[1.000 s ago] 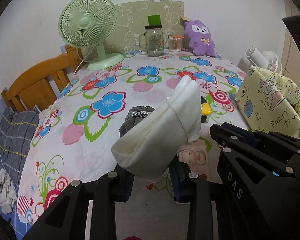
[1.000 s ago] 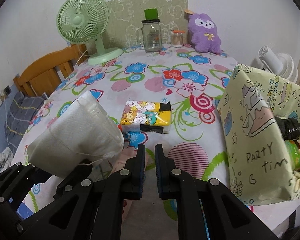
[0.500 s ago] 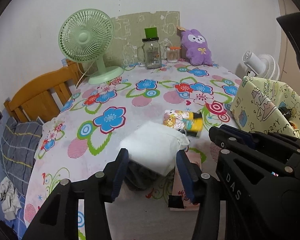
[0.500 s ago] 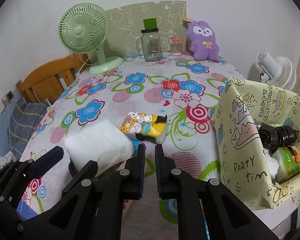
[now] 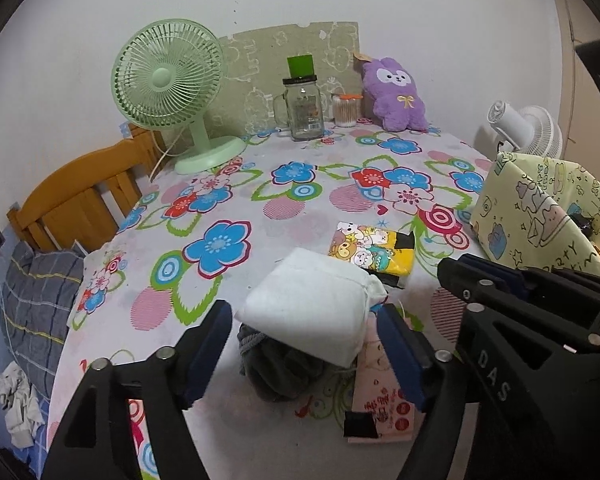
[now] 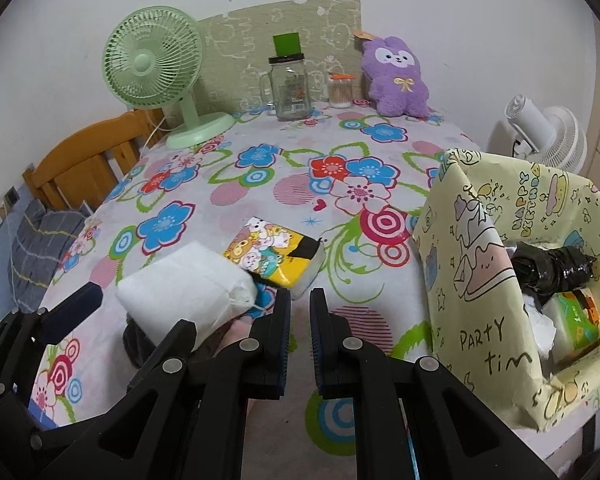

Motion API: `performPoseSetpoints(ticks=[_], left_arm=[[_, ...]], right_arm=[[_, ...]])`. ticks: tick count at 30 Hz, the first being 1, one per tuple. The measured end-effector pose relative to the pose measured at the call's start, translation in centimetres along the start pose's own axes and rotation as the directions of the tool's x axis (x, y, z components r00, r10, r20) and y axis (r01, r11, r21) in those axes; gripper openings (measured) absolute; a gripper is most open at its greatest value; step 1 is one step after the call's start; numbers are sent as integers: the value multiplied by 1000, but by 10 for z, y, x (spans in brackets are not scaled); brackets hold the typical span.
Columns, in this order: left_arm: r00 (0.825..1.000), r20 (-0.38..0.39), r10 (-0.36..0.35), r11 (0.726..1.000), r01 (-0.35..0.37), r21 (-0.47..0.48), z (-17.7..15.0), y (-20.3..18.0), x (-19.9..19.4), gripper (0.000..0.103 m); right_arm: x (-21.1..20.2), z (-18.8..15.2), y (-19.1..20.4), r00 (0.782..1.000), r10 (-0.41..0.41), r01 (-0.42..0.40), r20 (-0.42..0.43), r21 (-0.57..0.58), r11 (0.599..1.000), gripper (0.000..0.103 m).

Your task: Organize soft objects

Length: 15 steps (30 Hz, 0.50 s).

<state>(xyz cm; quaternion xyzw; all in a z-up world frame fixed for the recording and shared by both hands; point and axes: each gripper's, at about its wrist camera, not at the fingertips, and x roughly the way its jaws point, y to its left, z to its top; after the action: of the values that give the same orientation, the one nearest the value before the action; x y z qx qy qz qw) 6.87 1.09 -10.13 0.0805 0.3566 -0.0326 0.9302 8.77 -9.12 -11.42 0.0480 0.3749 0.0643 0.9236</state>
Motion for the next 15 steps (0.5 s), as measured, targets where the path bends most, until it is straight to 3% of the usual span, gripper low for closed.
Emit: performPoseSetpoints(ticks=[6,10,15], left_arm=[[998,-35,-59,997,60,47,3,-4,18,91],[997,-43,-66,993,70,95,4,-12,26,92],[995,-68,-71,994,77,76,8,-7,37,92]], right_arm=[[13,2,-5,1000,-10,10,-20,13,1000,13],[21,1,-3,999,-6,6,-35,1,1000,13],[28,2,-5,999,2,-2,-49,7,1000,13]])
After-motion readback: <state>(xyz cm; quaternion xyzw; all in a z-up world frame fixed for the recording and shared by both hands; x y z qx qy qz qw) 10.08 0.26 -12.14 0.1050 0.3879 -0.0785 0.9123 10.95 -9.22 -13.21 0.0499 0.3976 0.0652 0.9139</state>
